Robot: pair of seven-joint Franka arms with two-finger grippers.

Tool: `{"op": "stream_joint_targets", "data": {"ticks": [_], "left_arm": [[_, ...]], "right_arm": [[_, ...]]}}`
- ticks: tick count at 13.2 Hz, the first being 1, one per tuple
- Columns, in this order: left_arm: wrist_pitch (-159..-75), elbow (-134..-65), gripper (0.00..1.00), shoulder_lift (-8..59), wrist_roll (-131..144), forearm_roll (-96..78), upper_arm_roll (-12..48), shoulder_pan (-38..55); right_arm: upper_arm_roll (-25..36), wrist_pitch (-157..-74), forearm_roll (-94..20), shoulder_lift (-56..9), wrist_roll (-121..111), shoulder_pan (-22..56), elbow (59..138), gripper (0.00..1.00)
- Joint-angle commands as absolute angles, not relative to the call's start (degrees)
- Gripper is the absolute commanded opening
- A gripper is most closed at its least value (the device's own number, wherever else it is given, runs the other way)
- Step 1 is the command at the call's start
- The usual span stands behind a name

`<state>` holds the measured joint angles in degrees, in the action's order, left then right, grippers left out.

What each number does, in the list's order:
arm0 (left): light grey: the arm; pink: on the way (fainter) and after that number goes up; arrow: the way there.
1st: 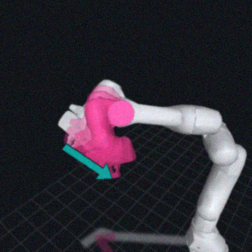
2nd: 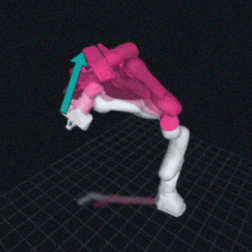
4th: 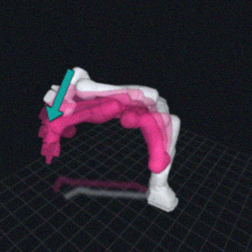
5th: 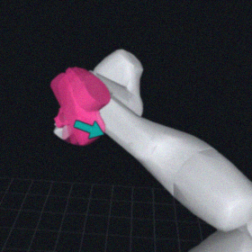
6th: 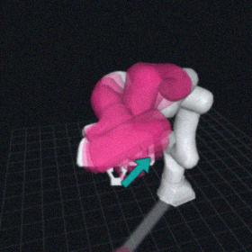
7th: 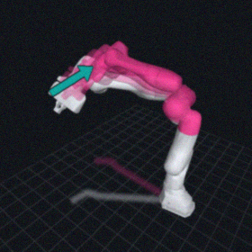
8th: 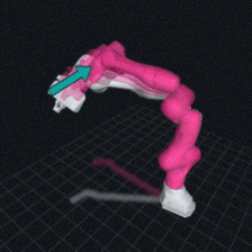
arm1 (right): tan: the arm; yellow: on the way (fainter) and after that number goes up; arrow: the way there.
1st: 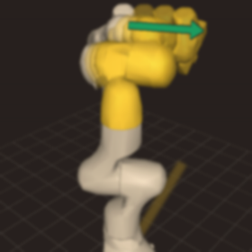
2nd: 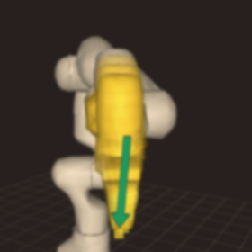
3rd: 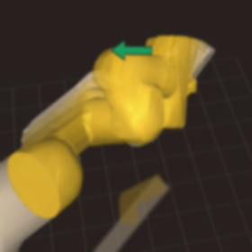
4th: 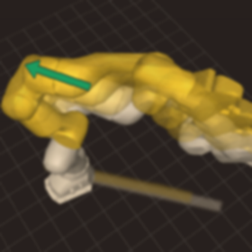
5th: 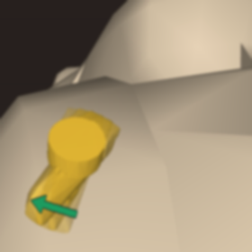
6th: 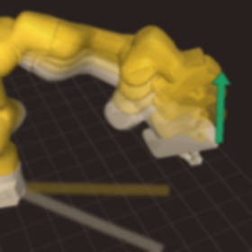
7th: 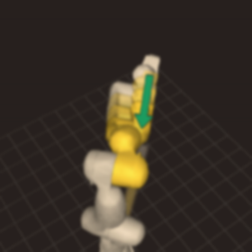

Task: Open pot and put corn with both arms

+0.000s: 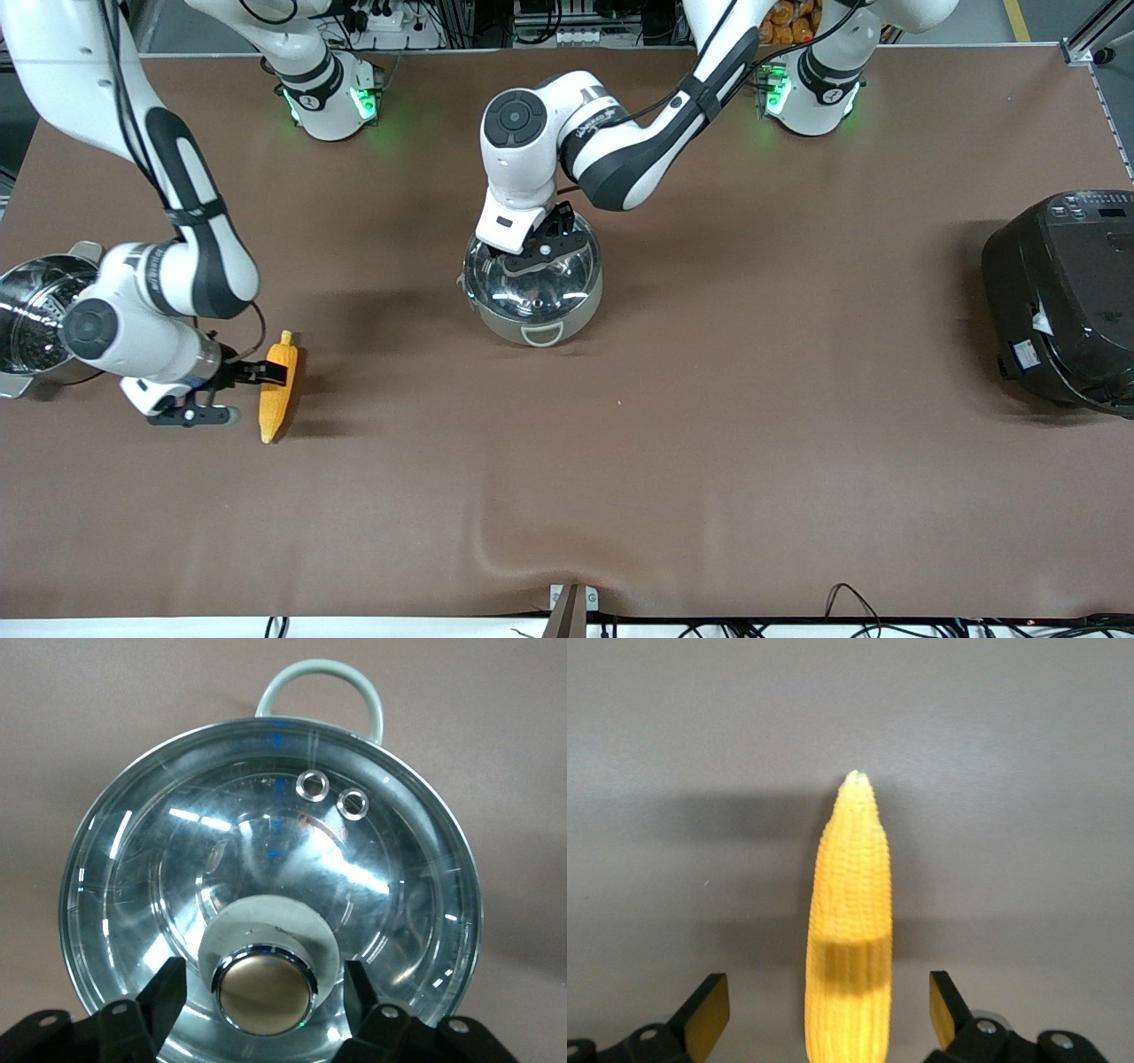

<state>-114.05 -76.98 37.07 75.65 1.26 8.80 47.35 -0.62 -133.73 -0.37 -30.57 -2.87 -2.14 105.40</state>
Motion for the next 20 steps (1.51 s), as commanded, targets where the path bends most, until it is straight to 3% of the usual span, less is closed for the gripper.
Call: {"op": "stream_joint_targets", "data": {"ticks": [1,4,6,9,13,14,15,16,17,20], "left_arm": [[-113.8,-75.8,0.75,38.1,77.0,3.1,8.3,48.2],[-113.8,-75.8,0.65,38.4,76.8,3.1,8.3,48.2],[-113.8,-75.8,0.44,38.1,76.9,2.8,8.4,48.0],[-113.4,-75.8,0.0,37.7,77.1,2.5,8.4,48.0],[-111.0,-76.0,0.0,34.7,79.1,2.5,8.4,47.6],[-110.2,-76.5,0.0,33.0,79.9,2.5,8.4,47.4],[-109.4,-77.2,0.0,31.0,80.3,2.5,8.4,47.1],[-107.7,-77.5,0.0,29.0,80.3,2.5,8.4,46.6],[-105.5,-77.4,0.0,27.3,80.2,2.5,8.3,45.5],[-100.1,-77.7,0.0,21.0,79.2,2.5,8.3,42.4]], "right_arm": [[-0.4,-137.9,-0.4,-33.1,-3.0,-2.3,106.3,1.0],[-0.4,-142.0,-0.1,-34.5,-3.2,-2.4,108.0,1.0],[-0.3,-142.4,-0.1,-34.8,-3.2,-2.3,108.4,1.0],[-0.2,-141.8,-0.1,-34.1,-3.2,-2.5,108.9,1.0],[-0.2,-141.6,-0.1,-33.5,-2.5,-2.3,109.3,1.0],[-0.2,-141.7,0.0,-33.4,-2.5,-2.2,109.6,0.84],[-0.2,-141.7,0.0,-33.1,-2.5,-2.2,109.7,0.44],[-0.2,-141.6,0.0,-32.6,-2.5,-2.3,110.1,0.14],[-0.2,-141.6,0.0,-32.3,-2.5,-2.4,110.4,0.0],[-0.2,-140.5,0.0,-30.7,-2.9,-2.4,110.9,0.0]]}}
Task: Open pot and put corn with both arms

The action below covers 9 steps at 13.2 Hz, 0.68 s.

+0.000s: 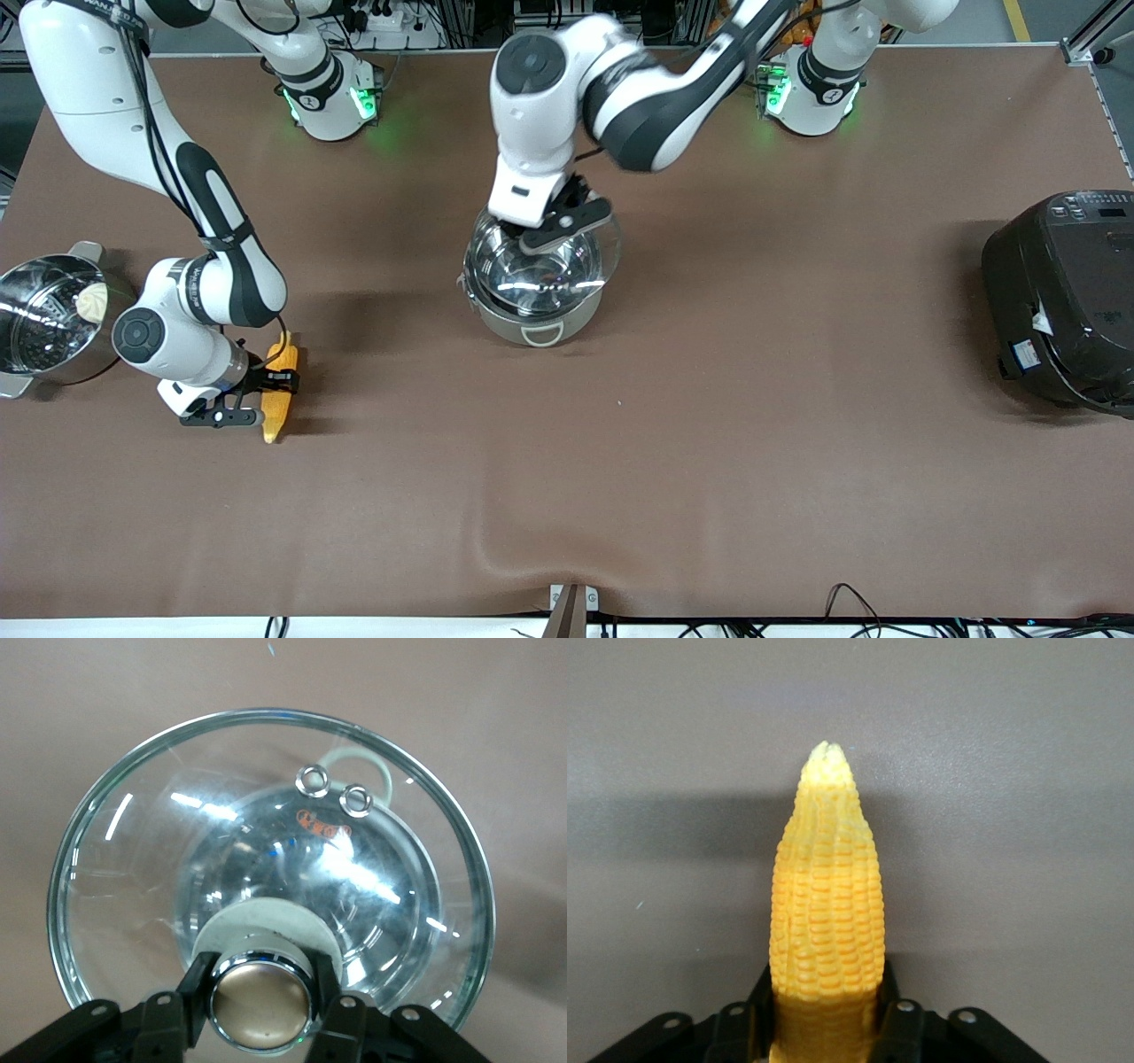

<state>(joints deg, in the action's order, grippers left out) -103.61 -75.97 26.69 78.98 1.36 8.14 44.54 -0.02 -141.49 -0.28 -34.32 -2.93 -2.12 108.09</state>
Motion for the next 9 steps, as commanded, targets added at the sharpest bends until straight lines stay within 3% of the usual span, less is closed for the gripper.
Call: {"op": "stream_joint_targets", "data": {"ticks": [1,6,9], "left_arm": [[-98.7,-78.0,0.0,19.2,79.0,2.5,8.4,40.7],[-97.7,-91.5,0.0,5.4,71.7,2.3,8.6,31.2],[-97.7,-98.9,0.0,-1.2,63.1,2.0,8.7,24.1]], "right_arm": [[-0.2,-138.8,0.0,-29.4,-2.9,-2.4,110.8,0.0],[-1.0,-128.5,-0.3,-22.2,-2.3,-1.8,109.7,0.0],[-1.7,-124.7,-1.1,-18.8,-2.0,3.0,108.7,0.0]]}}
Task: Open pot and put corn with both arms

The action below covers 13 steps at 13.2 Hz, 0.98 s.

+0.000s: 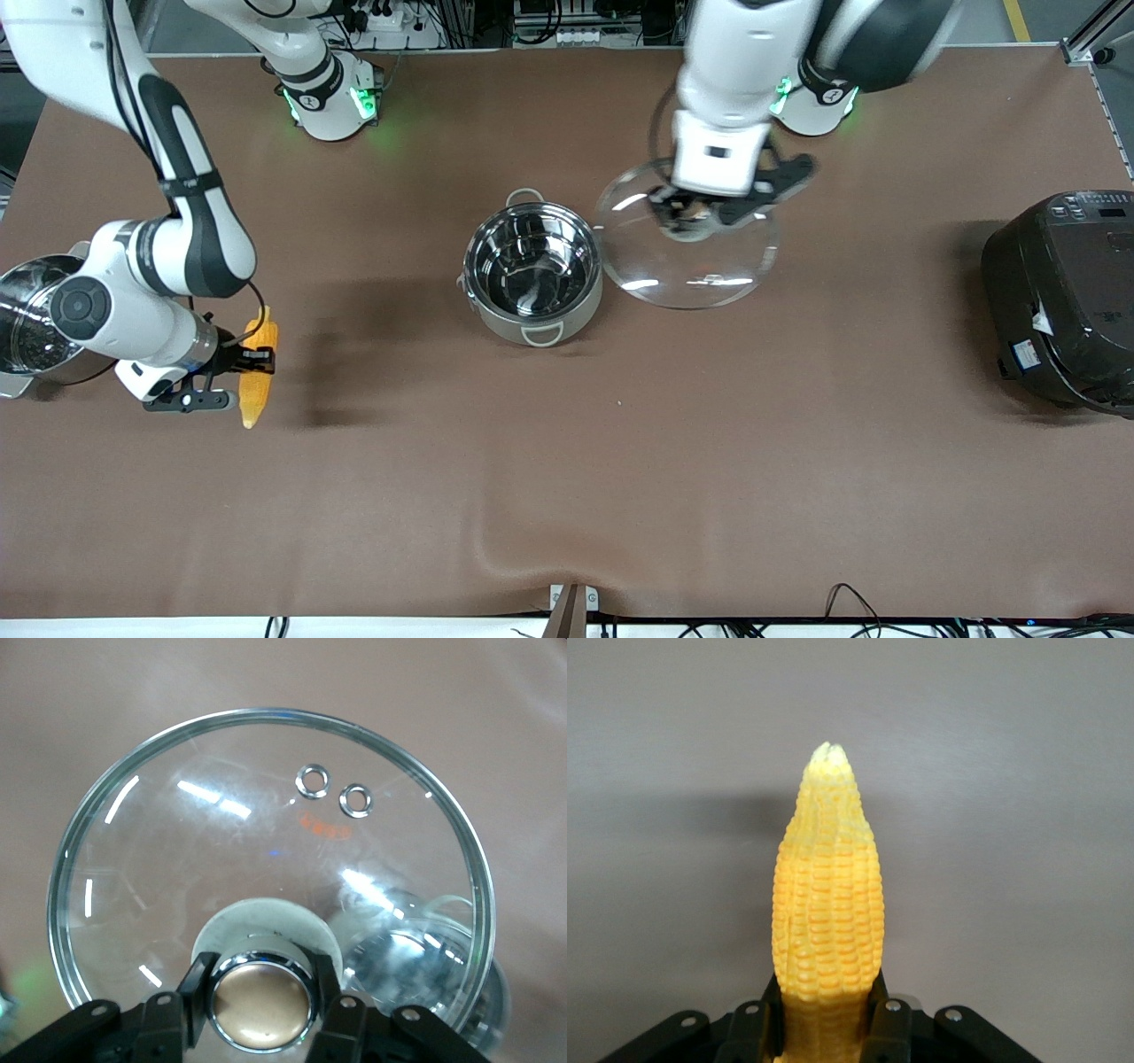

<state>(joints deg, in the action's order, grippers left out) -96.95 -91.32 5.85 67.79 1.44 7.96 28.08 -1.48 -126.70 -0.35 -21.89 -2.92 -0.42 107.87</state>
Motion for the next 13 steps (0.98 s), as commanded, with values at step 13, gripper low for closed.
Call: {"op": "stream_joint_targets", "data": {"ticks": [13], "left_arm": [[-116.6,-122.9,0.0,-3.3,52.2,0.3,8.7,9.0]], "right_arm": [[-1.5,-121.7,7.1,-20.4,9.7,35.1,97.8,0.0]]}}
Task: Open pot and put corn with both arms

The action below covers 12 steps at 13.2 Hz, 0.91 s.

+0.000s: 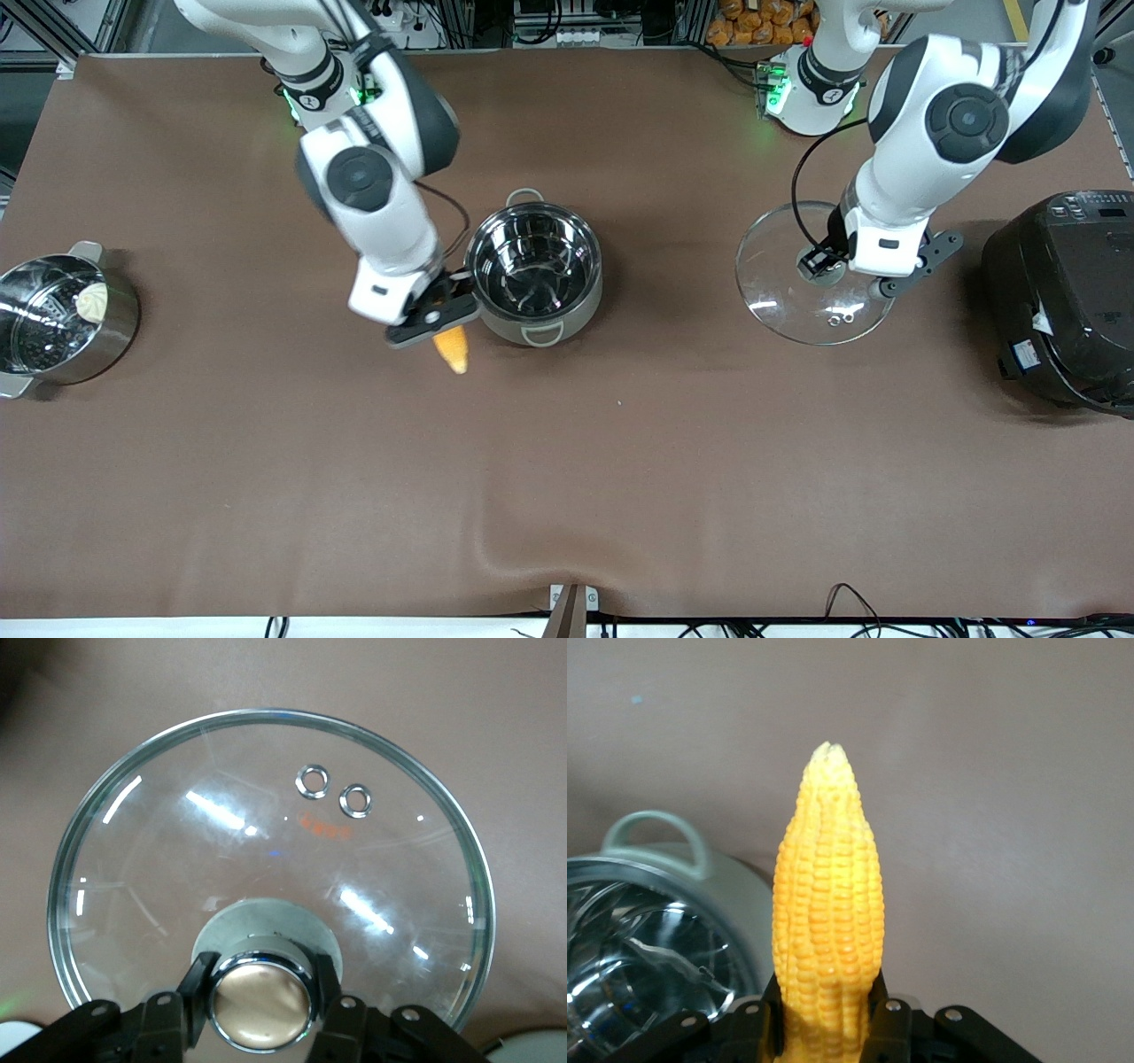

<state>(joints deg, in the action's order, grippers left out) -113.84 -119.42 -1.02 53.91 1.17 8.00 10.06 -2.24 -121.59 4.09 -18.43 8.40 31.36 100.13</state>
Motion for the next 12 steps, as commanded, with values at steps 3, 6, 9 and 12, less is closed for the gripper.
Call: {"op": "stream_joint_targets", "data": {"ticks": [3,6,9,12], "left_arm": [[-123.3,-128.7,0.0,-3.0,51.9,0.3,8.7,8.4],[-129.5,-132.6,0.0,-0.3,51.3,0.3,8.5,8.4],[-135.5,-134.4,0.0,3.5,51.2,0.4,8.7,7.1],[-139.0,-134.5,0.0,8.0,51.2,0.3,8.7,7.1]], "right_arm": [[-1.5,-121.9,14.3,-23.2,21.0,42.7,97.5,0.0],[-1.5,-121.8,17.4,-25.6,27.2,46.8,97.6,0.0],[-1.5,-121.3,17.4,-26.7,27.9,47.9,97.6,0.0],[-1.5,-120.9,17.4,-27.0,27.9,48.5,97.9,0.0]]}}
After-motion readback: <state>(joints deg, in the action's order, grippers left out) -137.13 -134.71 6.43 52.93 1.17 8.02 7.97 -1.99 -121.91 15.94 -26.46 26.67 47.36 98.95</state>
